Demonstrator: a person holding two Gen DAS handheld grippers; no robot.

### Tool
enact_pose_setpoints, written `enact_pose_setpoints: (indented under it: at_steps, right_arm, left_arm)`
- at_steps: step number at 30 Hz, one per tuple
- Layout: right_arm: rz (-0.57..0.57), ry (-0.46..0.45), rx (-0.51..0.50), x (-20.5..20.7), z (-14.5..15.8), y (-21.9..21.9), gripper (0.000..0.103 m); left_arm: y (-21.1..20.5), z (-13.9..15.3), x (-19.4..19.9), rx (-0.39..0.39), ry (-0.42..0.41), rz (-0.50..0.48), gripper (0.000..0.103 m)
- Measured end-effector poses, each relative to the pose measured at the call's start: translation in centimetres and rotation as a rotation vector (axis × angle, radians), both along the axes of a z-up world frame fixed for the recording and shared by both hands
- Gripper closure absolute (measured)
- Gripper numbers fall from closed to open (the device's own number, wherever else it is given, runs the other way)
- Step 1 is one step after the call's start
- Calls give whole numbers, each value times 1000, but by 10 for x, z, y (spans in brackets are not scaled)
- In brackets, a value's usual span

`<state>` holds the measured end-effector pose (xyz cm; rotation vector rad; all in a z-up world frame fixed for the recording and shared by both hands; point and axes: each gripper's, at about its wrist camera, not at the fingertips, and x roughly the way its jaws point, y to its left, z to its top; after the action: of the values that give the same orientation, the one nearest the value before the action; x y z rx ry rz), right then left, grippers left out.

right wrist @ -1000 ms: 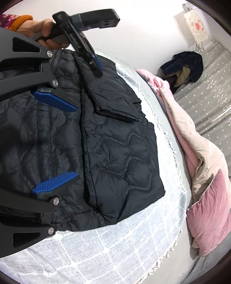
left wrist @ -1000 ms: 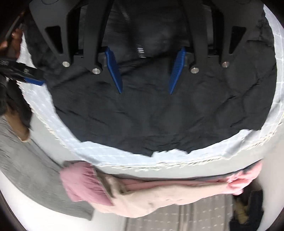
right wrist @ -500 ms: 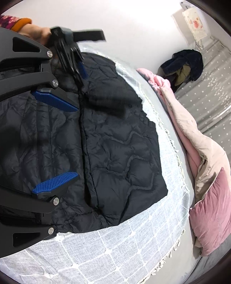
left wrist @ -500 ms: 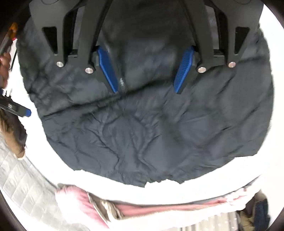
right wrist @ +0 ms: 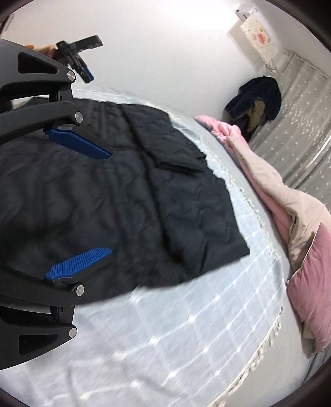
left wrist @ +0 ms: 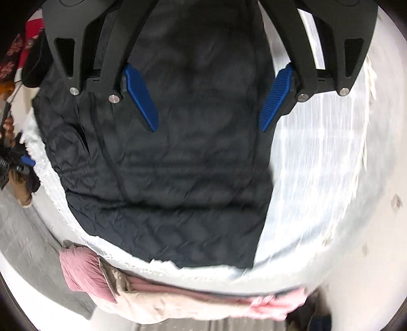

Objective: Fold large clothes

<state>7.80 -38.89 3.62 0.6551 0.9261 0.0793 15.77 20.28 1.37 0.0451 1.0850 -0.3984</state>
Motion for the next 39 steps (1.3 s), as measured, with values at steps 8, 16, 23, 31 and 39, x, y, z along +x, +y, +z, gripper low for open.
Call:
enact_pose_setpoints:
  at_steps: [8,16,23,31,39]
  right_arm:
    - [13,204,43,-58,-59,-13,27]
    - [27,265,89,-87,-90,-10,27]
    - [69,286,109,-104,-91,5,27]
    - [109,308,120,-112,-93,18,32]
    - [144,219,235,-115,-87,33,92]
  left_arm:
    - [52,-64,-33,-121,200,51,21]
    - [40,-89,-68,-161,229,-11,25]
    - [46,-93,-80,-94,191,21,28]
    - [56,-99,-75,-128,210,50,28]
    - [40,-111,-86,-392,372,-2,87]
